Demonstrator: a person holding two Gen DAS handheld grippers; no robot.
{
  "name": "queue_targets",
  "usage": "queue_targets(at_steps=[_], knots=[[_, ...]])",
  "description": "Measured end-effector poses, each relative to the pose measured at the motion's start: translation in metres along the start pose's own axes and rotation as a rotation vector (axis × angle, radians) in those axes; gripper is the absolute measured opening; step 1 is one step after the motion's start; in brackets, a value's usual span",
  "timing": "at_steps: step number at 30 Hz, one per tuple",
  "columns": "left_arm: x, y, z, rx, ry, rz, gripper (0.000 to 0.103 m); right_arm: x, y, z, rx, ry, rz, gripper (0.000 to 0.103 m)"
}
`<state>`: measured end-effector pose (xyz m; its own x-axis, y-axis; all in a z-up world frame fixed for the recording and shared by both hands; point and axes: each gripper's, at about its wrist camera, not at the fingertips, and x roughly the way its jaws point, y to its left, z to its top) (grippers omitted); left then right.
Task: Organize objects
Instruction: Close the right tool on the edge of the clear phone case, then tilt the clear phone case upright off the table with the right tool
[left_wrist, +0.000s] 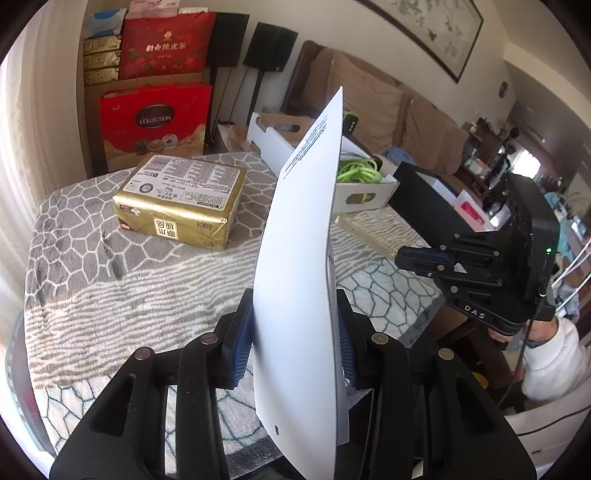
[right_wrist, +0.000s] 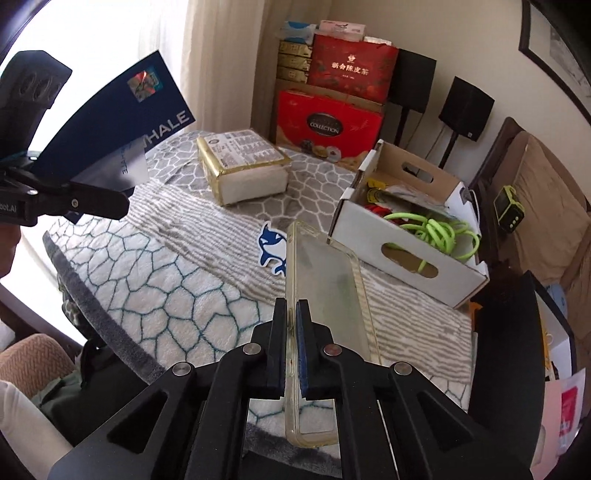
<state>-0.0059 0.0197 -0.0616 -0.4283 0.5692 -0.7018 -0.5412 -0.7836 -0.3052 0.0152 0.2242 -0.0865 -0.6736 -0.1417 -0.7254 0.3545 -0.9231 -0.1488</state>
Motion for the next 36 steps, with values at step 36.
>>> queue_targets(at_steps=[36], knots=[[-0.060, -0.046, 0.067, 0.042, -0.341, 0.138, 0.037, -0.131, -0.057, 0.050, 0.173, -0.320, -0.049, 0.004]])
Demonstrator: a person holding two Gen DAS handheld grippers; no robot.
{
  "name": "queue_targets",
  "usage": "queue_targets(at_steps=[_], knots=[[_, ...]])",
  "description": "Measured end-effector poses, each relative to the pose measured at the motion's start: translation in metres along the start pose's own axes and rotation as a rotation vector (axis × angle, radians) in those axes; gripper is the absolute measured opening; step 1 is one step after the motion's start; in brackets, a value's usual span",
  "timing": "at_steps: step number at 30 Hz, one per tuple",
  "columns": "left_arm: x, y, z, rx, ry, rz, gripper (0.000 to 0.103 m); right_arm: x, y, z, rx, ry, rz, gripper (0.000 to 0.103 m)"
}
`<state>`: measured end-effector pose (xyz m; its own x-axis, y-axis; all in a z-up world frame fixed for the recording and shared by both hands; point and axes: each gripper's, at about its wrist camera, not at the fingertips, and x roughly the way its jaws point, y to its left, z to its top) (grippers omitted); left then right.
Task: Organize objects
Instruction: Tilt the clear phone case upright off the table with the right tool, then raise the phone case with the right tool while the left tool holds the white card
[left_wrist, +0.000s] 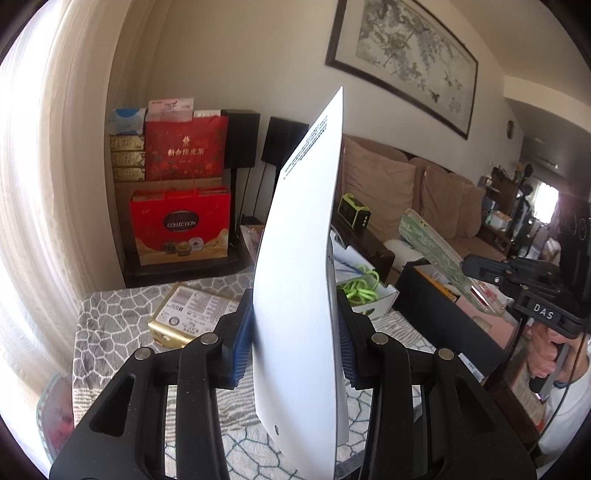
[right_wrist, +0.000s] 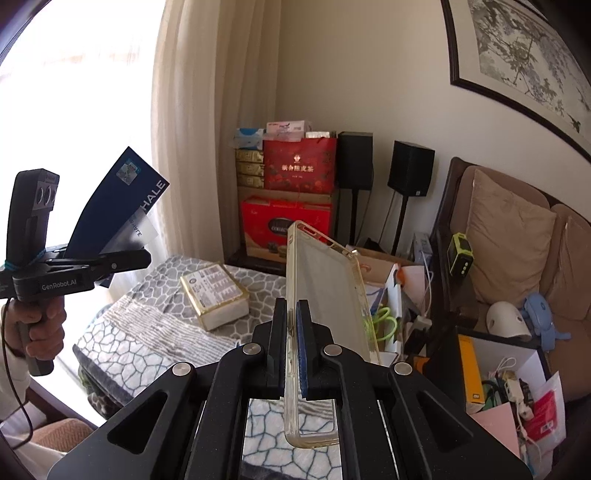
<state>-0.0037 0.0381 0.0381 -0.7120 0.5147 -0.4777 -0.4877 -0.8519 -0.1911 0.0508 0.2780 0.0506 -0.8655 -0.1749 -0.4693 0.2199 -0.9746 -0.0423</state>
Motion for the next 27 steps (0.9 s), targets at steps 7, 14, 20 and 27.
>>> queue_targets(at_steps=[7, 14, 20, 27], knots=[[-0.004, -0.013, 0.019, 0.043, -0.039, -0.019, 0.037, -0.011, -0.009, 0.008, 0.009, -0.021, -0.006, 0.004], [-0.007, -0.027, 0.034, 0.084, -0.067, -0.036, 0.037, -0.020, -0.016, 0.015, 0.000, -0.033, -0.027, 0.004], [-0.005, -0.038, 0.044, 0.101, -0.089, -0.049, 0.037, -0.026, -0.024, 0.021, 0.009, -0.051, -0.036, 0.004], [-0.002, -0.046, 0.054, 0.112, -0.112, -0.064, 0.037, -0.034, -0.028, 0.028, 0.001, -0.080, -0.070, 0.004]])
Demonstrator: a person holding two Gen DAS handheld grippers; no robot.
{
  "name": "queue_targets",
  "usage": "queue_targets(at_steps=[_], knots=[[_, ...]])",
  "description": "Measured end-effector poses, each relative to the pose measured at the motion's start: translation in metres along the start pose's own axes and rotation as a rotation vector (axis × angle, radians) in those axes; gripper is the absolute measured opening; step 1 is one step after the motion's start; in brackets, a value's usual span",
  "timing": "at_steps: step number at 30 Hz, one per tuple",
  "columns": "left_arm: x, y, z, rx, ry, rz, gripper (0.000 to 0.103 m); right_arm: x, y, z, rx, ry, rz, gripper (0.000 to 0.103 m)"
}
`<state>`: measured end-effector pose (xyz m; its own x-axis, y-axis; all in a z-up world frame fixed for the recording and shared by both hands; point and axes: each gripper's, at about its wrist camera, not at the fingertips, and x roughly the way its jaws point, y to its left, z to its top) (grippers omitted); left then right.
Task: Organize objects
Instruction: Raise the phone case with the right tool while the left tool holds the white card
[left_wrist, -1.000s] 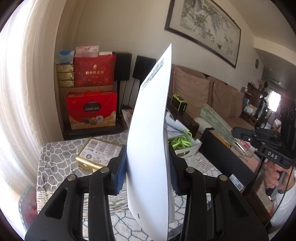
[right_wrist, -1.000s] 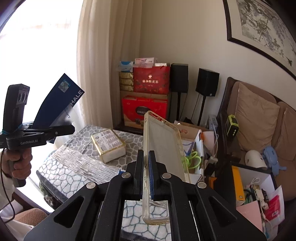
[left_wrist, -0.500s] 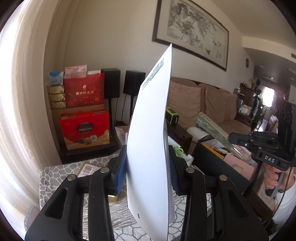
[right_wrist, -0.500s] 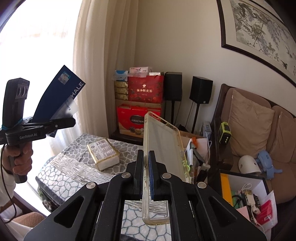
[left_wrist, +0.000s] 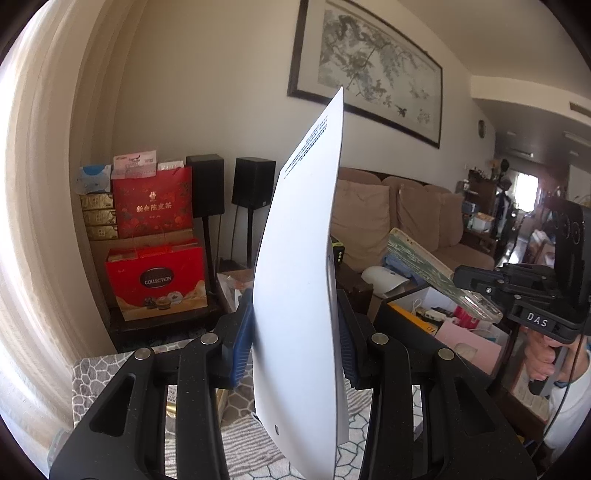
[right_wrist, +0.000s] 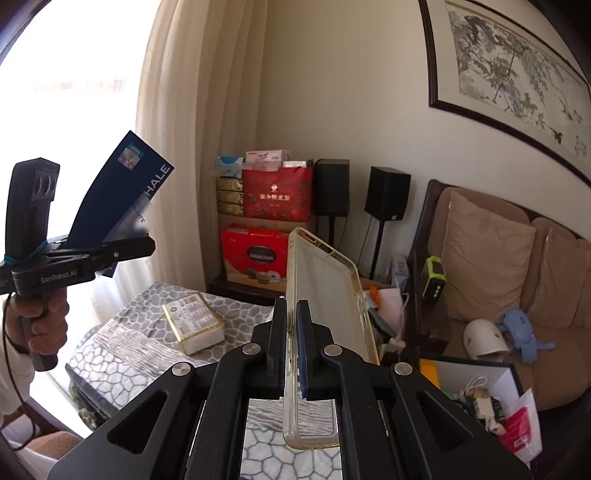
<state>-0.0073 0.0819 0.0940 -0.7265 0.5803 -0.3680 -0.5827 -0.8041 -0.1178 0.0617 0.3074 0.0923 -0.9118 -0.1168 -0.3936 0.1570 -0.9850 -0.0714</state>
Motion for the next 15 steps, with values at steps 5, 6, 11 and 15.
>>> queue_targets(at_steps=[5, 6, 11, 15], knots=[[0.008, -0.004, 0.008, -0.007, -0.010, -0.009, 0.037, 0.002, -0.007, 0.003, 0.014, -0.005, -0.013, 0.004], [0.011, -0.005, 0.009, -0.008, -0.010, -0.011, 0.037, 0.003, -0.008, 0.004, 0.014, -0.005, -0.016, 0.004], [0.025, -0.007, 0.012, -0.019, 0.010, -0.020, 0.037, 0.003, -0.012, 0.007, 0.023, -0.013, -0.021, 0.004], [0.037, -0.006, 0.016, -0.052, 0.032, -0.037, 0.037, 0.007, -0.016, 0.008, 0.029, -0.011, -0.021, 0.004]])
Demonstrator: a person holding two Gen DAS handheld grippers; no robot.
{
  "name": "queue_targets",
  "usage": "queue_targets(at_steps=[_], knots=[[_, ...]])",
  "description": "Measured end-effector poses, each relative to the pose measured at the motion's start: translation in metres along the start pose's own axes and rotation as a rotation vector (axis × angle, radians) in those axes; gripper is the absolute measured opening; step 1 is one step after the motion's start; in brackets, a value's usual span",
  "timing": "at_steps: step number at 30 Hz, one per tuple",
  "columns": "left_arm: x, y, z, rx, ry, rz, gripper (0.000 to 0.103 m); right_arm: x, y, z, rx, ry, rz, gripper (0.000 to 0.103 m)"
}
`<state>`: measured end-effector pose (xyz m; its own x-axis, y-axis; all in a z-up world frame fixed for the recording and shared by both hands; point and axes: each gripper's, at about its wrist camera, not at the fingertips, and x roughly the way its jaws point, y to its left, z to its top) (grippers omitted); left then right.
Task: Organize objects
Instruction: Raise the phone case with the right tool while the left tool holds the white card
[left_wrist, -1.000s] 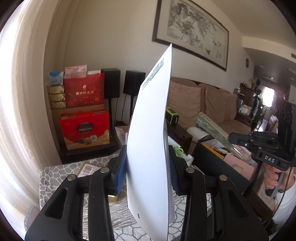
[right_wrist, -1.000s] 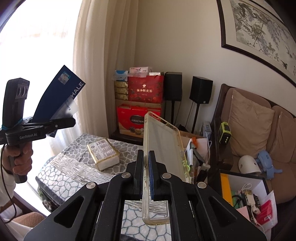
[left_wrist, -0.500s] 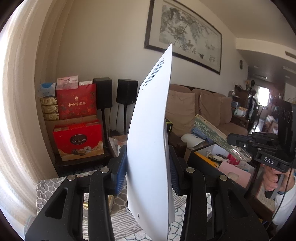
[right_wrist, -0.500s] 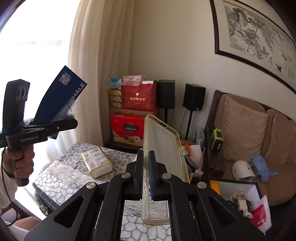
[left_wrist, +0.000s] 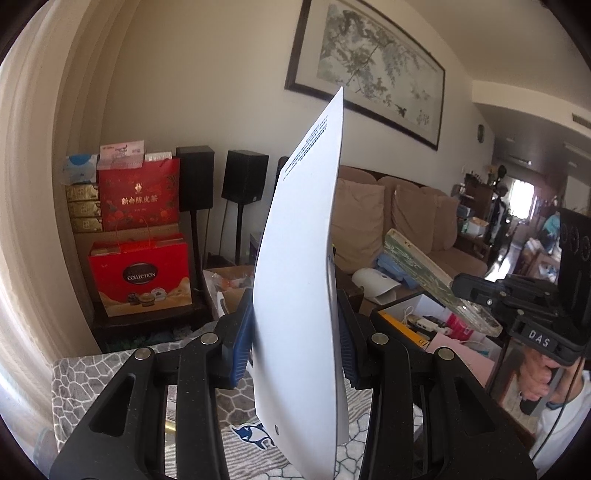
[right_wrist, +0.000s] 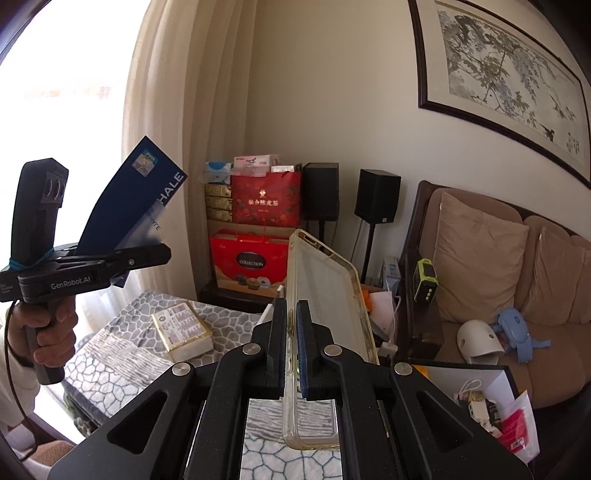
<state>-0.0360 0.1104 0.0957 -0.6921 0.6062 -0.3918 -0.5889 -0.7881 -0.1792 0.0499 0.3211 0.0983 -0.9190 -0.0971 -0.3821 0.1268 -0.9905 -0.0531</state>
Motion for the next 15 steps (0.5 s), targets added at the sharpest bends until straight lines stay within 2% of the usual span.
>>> queue_targets(at_steps=[7, 15], knots=[[0.017, 0.002, 0.010, -0.041, 0.016, -0.014, 0.037, 0.008, -0.010, 0.004, 0.027, 0.003, -0.004, 0.004], [0.025, -0.005, 0.013, -0.011, 0.015, -0.001, 0.037, 0.015, -0.018, 0.008, 0.048, 0.002, -0.014, 0.004]])
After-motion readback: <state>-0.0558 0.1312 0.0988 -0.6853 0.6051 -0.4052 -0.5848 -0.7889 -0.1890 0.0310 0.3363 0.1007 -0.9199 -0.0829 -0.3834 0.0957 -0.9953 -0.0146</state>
